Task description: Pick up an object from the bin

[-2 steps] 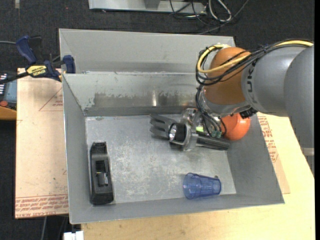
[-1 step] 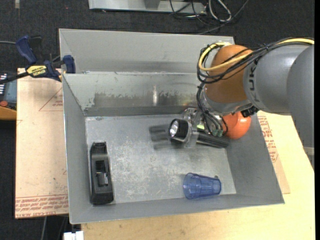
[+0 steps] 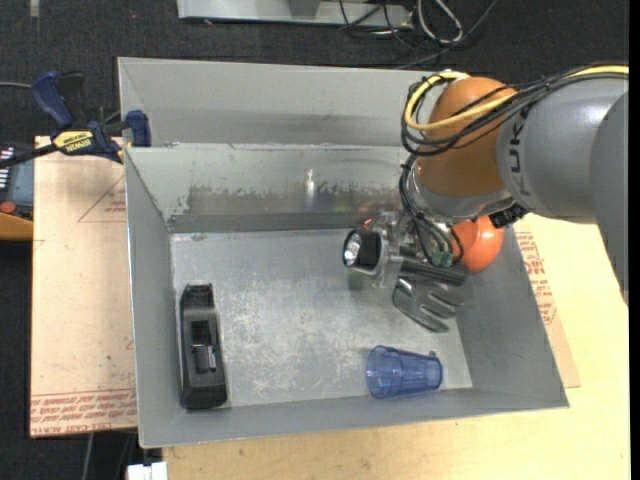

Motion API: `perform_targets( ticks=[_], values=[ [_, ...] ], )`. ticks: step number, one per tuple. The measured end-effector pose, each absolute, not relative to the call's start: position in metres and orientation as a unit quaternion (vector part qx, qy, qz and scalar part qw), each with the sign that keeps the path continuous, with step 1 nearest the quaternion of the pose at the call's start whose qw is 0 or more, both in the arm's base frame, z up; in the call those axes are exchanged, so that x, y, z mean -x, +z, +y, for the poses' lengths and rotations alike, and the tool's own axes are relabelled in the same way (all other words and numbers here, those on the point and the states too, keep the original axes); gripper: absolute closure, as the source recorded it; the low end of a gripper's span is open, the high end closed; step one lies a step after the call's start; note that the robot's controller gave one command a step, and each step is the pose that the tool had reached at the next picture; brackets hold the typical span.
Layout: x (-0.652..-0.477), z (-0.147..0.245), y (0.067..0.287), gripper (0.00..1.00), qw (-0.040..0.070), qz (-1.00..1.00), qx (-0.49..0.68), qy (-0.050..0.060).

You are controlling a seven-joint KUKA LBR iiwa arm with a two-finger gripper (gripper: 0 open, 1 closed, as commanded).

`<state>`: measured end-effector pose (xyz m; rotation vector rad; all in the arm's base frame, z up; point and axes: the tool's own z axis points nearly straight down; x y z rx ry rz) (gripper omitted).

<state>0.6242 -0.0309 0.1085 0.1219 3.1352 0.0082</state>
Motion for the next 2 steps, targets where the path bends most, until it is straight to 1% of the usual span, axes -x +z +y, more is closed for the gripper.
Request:
perform_targets(
  ticks=[1, 2],
  values=[
    [-0.625, -0.031, 0.143, 1.0, 0.004, 0.999, -0.039, 0.003],
    [-0.626, -0.031, 0.165, 1.0, 0.005, 0.999, -0.039, 0.003]
  ],
)
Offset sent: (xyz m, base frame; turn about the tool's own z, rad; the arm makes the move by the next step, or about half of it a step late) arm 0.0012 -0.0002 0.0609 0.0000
